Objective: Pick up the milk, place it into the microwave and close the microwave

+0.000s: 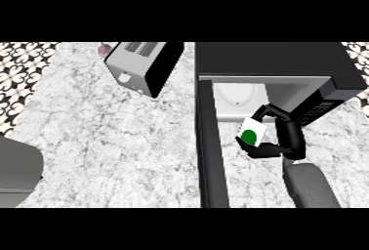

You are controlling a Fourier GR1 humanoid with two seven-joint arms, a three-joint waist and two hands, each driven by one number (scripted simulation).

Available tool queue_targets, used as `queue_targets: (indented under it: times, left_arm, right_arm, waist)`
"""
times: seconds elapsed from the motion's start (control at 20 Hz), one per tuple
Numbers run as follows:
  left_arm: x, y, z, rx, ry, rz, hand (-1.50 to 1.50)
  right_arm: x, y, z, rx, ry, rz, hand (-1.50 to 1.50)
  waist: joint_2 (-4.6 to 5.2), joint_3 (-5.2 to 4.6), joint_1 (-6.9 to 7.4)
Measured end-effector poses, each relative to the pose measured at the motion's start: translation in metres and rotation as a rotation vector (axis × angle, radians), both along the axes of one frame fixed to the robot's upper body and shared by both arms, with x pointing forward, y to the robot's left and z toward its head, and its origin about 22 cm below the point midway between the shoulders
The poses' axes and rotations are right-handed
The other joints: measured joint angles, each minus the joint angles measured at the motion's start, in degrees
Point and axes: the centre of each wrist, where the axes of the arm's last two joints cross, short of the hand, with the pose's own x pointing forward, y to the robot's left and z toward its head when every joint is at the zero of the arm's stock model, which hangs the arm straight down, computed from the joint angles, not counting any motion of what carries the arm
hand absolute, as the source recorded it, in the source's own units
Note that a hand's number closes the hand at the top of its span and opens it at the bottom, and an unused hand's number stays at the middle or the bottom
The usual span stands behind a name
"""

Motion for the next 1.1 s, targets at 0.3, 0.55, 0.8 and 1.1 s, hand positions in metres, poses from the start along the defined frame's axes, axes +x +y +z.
queue_targets:
  times: [0.3, 0.55, 0.8, 1.1]
  left_arm:
    - [0.005, 0.002, -0.001, -0.01, -0.019, -0.011, -1.5]
    - [0.006, 0.003, 0.004, -0.009, -0.019, -0.015, -1.5]
    - [0.011, 0.006, 0.003, -0.007, -0.027, -0.036, -1.5]
    - [0.014, 0.005, 0.004, -0.008, -0.036, -0.06, -1.5]
  right_arm:
    - [0.043, 0.012, 0.029, -0.141, -0.019, -0.067, 1.5]
    - [0.054, 0.01, 0.028, -0.215, -0.074, -0.118, 1.5]
    - [0.057, 0.009, 0.019, -0.273, -0.145, -0.179, 1.5]
    - [0.058, 0.001, 0.015, -0.341, -0.23, -0.229, 1.5]
  waist:
    - [-0.2, 0.11, 0.2]
    - [-0.97, 0.41, -0.13]
    - [-1.42, 0.38, 0.33]
    - [-1.34, 0.44, 1.29]
